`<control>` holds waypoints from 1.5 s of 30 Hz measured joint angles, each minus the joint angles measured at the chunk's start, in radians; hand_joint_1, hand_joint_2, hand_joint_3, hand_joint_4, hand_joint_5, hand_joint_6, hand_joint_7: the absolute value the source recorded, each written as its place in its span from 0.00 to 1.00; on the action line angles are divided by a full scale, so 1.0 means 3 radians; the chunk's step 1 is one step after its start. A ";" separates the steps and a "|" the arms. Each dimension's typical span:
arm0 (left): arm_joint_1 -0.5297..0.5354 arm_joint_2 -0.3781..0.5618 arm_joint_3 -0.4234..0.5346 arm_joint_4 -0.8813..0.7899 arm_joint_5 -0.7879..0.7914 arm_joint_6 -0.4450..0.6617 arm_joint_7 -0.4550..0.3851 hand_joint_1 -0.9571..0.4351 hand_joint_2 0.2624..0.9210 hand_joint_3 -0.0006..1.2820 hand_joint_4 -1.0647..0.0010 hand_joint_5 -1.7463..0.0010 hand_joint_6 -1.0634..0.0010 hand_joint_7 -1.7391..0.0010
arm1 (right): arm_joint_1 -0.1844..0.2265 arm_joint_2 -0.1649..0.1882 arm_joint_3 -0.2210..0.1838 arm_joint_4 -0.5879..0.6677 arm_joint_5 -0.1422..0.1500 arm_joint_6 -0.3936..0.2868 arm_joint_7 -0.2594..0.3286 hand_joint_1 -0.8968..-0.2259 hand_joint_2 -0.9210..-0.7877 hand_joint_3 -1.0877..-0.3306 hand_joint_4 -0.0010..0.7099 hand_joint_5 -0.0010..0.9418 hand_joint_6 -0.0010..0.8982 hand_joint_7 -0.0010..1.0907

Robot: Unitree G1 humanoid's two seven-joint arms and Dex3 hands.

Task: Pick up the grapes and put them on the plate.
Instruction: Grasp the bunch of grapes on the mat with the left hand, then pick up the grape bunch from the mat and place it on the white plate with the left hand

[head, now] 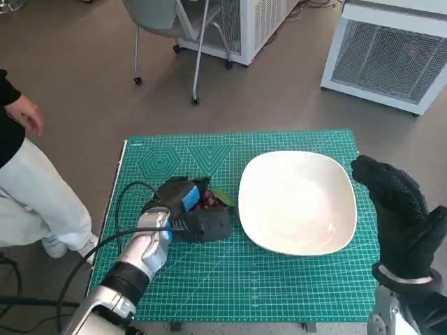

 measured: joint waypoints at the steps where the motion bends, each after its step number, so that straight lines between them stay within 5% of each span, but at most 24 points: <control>1: -0.0002 0.0000 -0.0014 0.0010 0.0014 -0.0005 0.0026 0.74 0.99 0.22 0.64 0.21 0.55 0.41 | 0.0000 0.0000 0.0000 0.0000 0.0000 0.0000 0.0000 0.58 0.00 0.70 0.64 0.00 0.11 0.52; 3: -0.0006 0.0001 -0.0042 0.0035 0.0040 -0.0009 0.0069 0.71 0.95 0.26 0.64 0.15 0.55 0.33 | 0.0000 0.0000 -0.0001 0.0000 0.0001 0.0000 0.0000 0.57 0.00 0.70 0.64 0.00 0.11 0.52; 9: -0.0022 0.0004 -0.0146 0.0089 0.0107 -0.0032 0.0100 0.69 0.80 0.34 0.61 0.06 0.40 0.41 | -0.0001 -0.0002 -0.0005 0.0005 0.0004 0.0000 0.0000 0.57 0.00 0.70 0.64 0.00 0.10 0.52; 22: -0.0053 0.0039 -0.0198 0.0094 0.0134 -0.0101 0.0052 0.69 0.97 0.16 0.57 0.09 0.35 0.46 | -0.0016 -0.0002 -0.0005 0.0018 0.0006 0.0001 0.0001 0.57 0.00 0.70 0.64 0.00 0.11 0.52; 45: -0.0058 0.0072 -0.0136 0.0100 0.0027 -0.0181 0.0057 0.69 1.00 0.15 0.61 0.07 0.36 0.46 | -0.0022 -0.0005 -0.0008 0.0040 0.0013 0.0000 0.0005 0.56 0.00 0.70 0.64 0.00 0.11 0.52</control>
